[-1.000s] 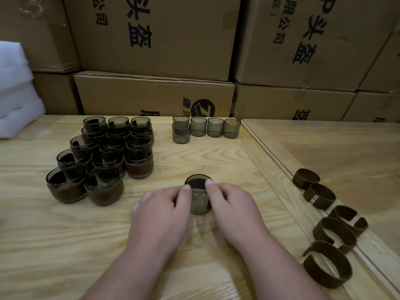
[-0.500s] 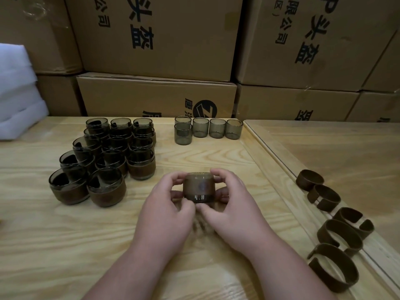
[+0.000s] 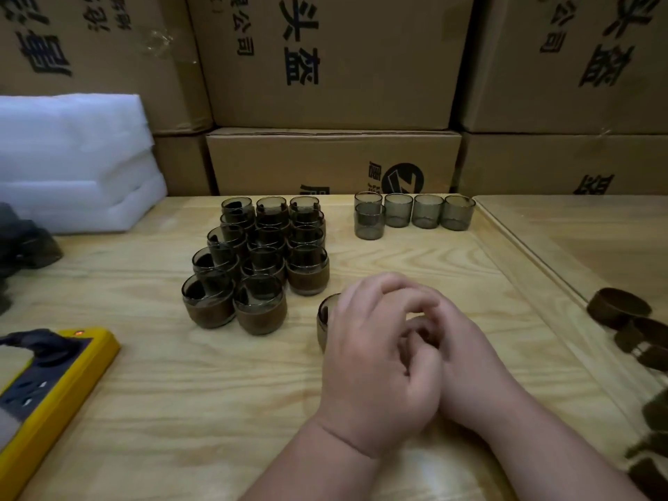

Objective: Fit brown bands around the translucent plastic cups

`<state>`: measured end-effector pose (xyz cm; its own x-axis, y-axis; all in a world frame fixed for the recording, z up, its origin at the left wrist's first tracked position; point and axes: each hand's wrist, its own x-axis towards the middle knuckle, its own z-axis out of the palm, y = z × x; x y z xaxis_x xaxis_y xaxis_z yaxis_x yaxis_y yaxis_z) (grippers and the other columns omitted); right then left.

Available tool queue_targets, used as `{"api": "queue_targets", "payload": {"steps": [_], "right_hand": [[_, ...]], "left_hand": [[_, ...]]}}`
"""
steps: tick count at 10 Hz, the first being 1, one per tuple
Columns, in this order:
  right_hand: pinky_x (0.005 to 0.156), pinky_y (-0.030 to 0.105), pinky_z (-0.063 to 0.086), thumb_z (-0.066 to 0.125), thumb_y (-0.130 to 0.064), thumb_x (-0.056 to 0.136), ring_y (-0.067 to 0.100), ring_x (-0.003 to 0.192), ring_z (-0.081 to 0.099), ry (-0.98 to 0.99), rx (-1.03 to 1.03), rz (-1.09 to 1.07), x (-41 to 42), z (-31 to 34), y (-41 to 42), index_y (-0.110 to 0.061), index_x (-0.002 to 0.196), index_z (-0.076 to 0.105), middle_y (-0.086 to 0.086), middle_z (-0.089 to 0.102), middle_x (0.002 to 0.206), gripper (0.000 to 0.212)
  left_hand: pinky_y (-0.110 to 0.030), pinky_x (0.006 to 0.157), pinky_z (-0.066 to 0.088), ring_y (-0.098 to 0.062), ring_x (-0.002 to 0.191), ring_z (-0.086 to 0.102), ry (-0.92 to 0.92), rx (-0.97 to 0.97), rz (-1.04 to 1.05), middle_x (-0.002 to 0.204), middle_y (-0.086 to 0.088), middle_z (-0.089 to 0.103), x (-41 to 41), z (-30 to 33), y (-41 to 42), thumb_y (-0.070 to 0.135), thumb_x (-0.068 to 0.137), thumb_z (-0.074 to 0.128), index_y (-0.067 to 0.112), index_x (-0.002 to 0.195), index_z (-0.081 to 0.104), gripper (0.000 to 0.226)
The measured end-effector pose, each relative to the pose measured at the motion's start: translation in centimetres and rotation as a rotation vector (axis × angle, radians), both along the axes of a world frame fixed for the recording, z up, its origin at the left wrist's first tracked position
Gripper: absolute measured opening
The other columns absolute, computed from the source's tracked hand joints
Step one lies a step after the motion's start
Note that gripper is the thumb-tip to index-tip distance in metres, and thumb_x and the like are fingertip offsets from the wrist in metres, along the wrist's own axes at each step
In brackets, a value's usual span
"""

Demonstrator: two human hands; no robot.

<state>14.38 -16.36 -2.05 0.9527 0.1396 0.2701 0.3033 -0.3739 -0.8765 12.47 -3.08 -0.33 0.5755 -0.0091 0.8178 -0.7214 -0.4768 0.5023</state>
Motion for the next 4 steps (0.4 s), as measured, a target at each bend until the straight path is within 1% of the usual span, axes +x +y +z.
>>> {"api": "queue_targets", "payload": {"steps": [1,2,3,4], "right_hand": [[0.076,0.014,0.052,0.067,-0.021,0.074,0.003,0.093,0.070,0.022,0.055,-0.044,0.3,-0.4,-0.3,-0.048,0.122,0.057,-0.022,0.068,0.107,0.056],[0.076,0.025,0.057,0.069,-0.022,0.071,0.008,0.092,0.071,0.066,0.084,-0.060,0.7,-0.6,-0.2,-0.044,0.115,0.062,-0.019,0.068,0.105,0.050],[0.074,0.019,0.053,0.068,-0.009,0.089,0.005,0.089,0.070,0.024,0.028,-0.072,0.8,-1.0,-0.2,-0.039,0.111,0.066,-0.017,0.071,0.101,0.038],[0.079,0.015,0.051,0.068,-0.011,0.093,0.004,0.092,0.069,0.033,0.042,-0.089,0.9,-0.9,0.0,-0.038,0.110,0.068,-0.014,0.073,0.099,0.032]], "left_hand": [[-0.036,0.069,0.053,-0.016,0.074,0.063,0.046,-0.047,-0.097,0.079,0.004,0.067,-0.5,-0.4,-0.1,0.011,0.078,0.054,0.011,0.083,0.071,0.018],[-0.024,0.055,0.050,-0.004,0.056,0.061,0.159,-0.135,-0.087,0.061,0.013,0.063,-0.5,-0.9,0.2,0.020,0.081,0.051,0.015,0.073,0.071,0.023],[-0.013,0.053,0.036,0.006,0.049,0.048,0.247,-0.236,-0.021,0.051,0.020,0.051,-0.2,-0.8,0.7,0.026,0.080,0.047,0.019,0.068,0.071,0.027],[-0.024,0.059,0.044,-0.003,0.060,0.058,0.397,-0.340,0.079,0.059,0.016,0.060,0.5,-0.9,1.0,0.026,0.080,0.047,0.024,0.070,0.070,0.026]]}}
